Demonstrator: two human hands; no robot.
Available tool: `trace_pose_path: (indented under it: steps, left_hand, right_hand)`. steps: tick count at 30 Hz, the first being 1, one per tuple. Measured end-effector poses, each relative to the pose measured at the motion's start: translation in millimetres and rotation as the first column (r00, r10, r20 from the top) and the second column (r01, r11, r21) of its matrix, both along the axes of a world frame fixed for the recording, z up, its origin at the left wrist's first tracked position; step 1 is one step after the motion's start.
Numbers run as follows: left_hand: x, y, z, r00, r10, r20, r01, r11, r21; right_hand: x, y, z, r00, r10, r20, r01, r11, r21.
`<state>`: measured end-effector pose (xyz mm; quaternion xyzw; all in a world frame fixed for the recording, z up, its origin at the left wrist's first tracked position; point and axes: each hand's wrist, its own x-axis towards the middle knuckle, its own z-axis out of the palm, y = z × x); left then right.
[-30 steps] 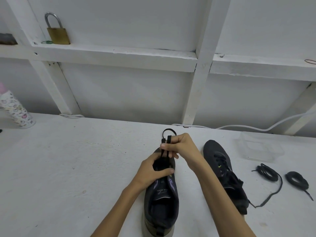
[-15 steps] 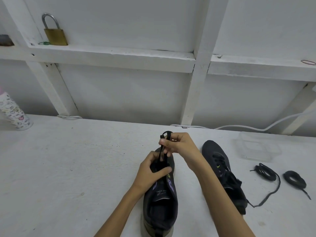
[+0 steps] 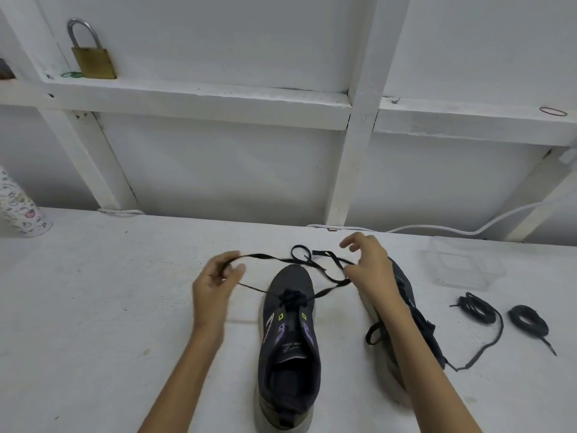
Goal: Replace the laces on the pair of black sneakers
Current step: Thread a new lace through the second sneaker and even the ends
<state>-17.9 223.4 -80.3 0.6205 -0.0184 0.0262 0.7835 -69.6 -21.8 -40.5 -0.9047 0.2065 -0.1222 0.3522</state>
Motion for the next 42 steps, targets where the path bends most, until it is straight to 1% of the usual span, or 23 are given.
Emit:
trace_pose_path:
  steps: [2, 4, 6, 8, 9, 11, 13, 15, 16, 18, 20, 21, 22, 24, 25, 26, 31, 32, 34, 36, 37, 39, 42]
  left_hand:
    - [11, 26, -5, 0.992, 0.120, -0.033, -0.121, 0.992, -0.024]
    - [21, 52, -14, 0.976, 0.203, -0.085, -0.200, 0.979, 0.040]
    - [27, 74, -27, 0.962, 0.216, -0.166, -0.181, 0.962, 0.205]
    - [29, 88, -40, 0.952, 0.185, -0.245, -0.067, 0.904, 0.423]
    - [29, 92, -46, 0.949, 0.172, -0.266, -0.001, 0.842, 0.539]
    - [28, 93, -51, 0.955, 0.173, -0.242, 0.079, 0.638, 0.766]
    - [30, 86, -53, 0.972, 0.199, -0.124, 0.030, 0.421, 0.906]
    - [37, 71, -51, 0.982, 0.185, 0.043, -0.097, 0.298, 0.950]
    - [42, 60, -49, 0.984, 0.140, 0.111, -0.148, 0.291, 0.945]
    - [57, 31, -43, 0.978, -0.011, 0.210, -0.194, 0.342, 0.920]
    - [72, -2, -36, 0.945, -0.216, 0.246, -0.149, 0.386, 0.910]
    - [79, -19, -35, 0.911, -0.342, 0.229, -0.090, 0.377, 0.922]
    - [86, -34, -36, 0.862, -0.473, 0.185, -0.020, 0.331, 0.943]
    - [95, -56, -42, 0.747, -0.664, 0.033, 0.091, 0.152, 0.984]
    - [99, -62, -47, 0.710, -0.703, -0.038, 0.118, 0.065, 0.991]
    - [101, -65, -51, 0.704, -0.706, -0.079, 0.130, 0.019, 0.991]
    - [98, -54, -61, 0.811, -0.577, 0.094, -0.058, 0.081, 0.995]
    - [97, -50, -63, 0.836, -0.537, 0.111, -0.038, 0.145, 0.989]
    - [88, -40, -61, 0.912, -0.399, 0.093, 0.061, 0.357, 0.932]
    - [79, -29, -55, 0.965, -0.255, 0.069, 0.092, 0.570, 0.817]
    - [73, -22, -52, 0.975, -0.216, 0.062, 0.094, 0.646, 0.758]
    - [61, -7, -47, 0.977, -0.207, 0.044, 0.127, 0.739, 0.662]
    - [39, 11, -41, 0.970, -0.242, -0.020, 0.214, 0.813, 0.542]
  right_hand:
    - [-5, -10, -1, 0.998, -0.061, -0.024, 0.058, 0.989, -0.137]
    - [-8, -18, -1, 0.992, -0.103, -0.072, 0.085, 0.973, -0.217]
    - [-7, -23, -1, 0.977, -0.095, -0.193, 0.039, 0.961, -0.275]
    - [-3, -25, -3, 0.926, -0.029, -0.377, -0.078, 0.961, -0.267]
    - [0, -24, -6, 0.887, 0.011, -0.461, -0.131, 0.965, -0.228]
    - [5, -22, -12, 0.840, 0.051, -0.541, -0.177, 0.967, -0.184]
    - [15, -19, -15, 0.863, 0.017, -0.505, -0.172, 0.950, -0.262]
    - [30, -15, -18, 0.917, 0.003, -0.399, -0.167, 0.912, -0.376]
    - [39, -12, -20, 0.937, 0.027, -0.348, -0.178, 0.894, -0.411]
    - [56, -5, -27, 0.947, 0.113, -0.301, -0.238, 0.877, -0.418]
    - [71, 3, -39, 0.926, 0.188, -0.327, -0.309, 0.876, -0.371]
    - [76, 7, -46, 0.912, 0.204, -0.355, -0.332, 0.875, -0.351]
    - [80, 10, -54, 0.902, 0.204, -0.381, -0.341, 0.877, -0.337]
    - [84, 13, -67, 0.901, 0.181, -0.395, -0.318, 0.893, -0.317]
    - [83, 14, -72, 0.909, 0.164, -0.382, -0.293, 0.904, -0.310]
    - [82, 13, -75, 0.920, 0.148, -0.363, -0.267, 0.915, -0.304]
    - [69, -1, -74, 0.974, 0.086, -0.211, -0.128, 0.973, -0.192]
    - [67, -2, -68, 0.987, 0.069, -0.148, -0.088, 0.988, -0.129]
    - [58, 0, -50, 0.999, 0.046, -0.011, -0.046, 0.998, 0.050]
    - [42, 7, -31, 0.993, 0.070, 0.099, -0.091, 0.970, 0.225]
    - [31, 10, -24, 0.985, 0.099, 0.140, -0.135, 0.951, 0.277]
    - [9, 17, -15, 0.971, 0.169, 0.171, -0.218, 0.921, 0.322]
    - [-19, 25, -16, 0.955, 0.285, 0.082, -0.295, 0.890, 0.346]
